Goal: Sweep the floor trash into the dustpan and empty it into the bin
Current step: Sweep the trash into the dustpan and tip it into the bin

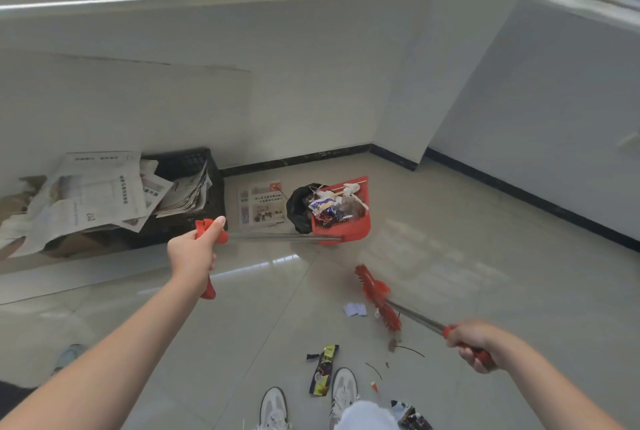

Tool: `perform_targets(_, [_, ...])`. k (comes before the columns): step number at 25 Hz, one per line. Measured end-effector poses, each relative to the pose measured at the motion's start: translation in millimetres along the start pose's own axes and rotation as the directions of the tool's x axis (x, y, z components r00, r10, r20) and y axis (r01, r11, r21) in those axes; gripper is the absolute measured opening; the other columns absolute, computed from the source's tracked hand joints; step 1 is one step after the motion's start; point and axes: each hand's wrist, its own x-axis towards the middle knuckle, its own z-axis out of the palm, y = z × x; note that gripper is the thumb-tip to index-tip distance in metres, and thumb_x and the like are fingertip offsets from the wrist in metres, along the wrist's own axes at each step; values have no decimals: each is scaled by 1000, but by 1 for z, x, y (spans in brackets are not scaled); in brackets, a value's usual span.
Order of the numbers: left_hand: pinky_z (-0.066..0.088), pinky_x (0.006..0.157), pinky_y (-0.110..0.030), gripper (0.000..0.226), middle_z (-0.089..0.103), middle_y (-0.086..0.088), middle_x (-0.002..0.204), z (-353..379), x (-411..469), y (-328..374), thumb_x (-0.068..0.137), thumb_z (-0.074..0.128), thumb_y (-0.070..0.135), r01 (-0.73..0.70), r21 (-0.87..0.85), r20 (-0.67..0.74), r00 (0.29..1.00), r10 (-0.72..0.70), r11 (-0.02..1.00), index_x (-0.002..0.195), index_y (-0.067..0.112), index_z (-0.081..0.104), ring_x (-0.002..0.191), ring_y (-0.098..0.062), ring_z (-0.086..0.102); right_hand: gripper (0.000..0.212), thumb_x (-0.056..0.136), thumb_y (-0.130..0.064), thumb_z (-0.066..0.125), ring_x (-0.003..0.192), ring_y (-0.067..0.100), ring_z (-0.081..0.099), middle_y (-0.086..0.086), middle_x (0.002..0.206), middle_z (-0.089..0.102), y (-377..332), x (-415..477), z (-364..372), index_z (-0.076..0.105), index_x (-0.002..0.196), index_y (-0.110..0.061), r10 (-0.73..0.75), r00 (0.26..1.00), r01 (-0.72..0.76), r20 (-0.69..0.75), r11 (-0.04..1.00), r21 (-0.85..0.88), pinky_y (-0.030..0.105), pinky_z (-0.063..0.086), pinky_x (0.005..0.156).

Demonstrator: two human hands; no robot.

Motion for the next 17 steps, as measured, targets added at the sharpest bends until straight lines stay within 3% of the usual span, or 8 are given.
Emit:
perform_targets(6, [35,60,-28,34,44,-5,57,11,13,-24,73,77,46,226,-180,-95,965,-246,957,65,15,67,47,-17,34,17,87,-6,52,26,10,31,0,37,39,-14,1,-6,53,99,-18,-28,999,26,-20,998,-59,9,29,39])
perform_targets(11, [36,50,-22,33,57,2,63,-3,31,-55,75,76,42,369,-312,-154,890,-430,876,68,12,65,47,-10,33,39,86,-6,53,29,10,32,1,40,40,-19,3,-11,58,125,-8,-38,999,35,-26,995,-90,10,30,39])
perform_targets(15, [40,49,-22,28,58,4,68,-3,47,-72,79,73,40,447,-346,-117,851,-511,825,77,13,66,45,-8,32,33,86,-6,52,28,10,32,0,38,39,-29,-5,-6,60,117,-15,-57,998,57,-7,995,-76,11,29,40])
perform_targets(17, [37,40,-17,24,63,4,71,-3,55,-89,82,71,38,467,-375,-105,837,-537,801,77,16,60,40,-6,34,36,87,-5,52,29,10,32,1,38,39,-38,-7,-5,59,121,-13,-78,997,77,-8,995,-62,10,28,40])
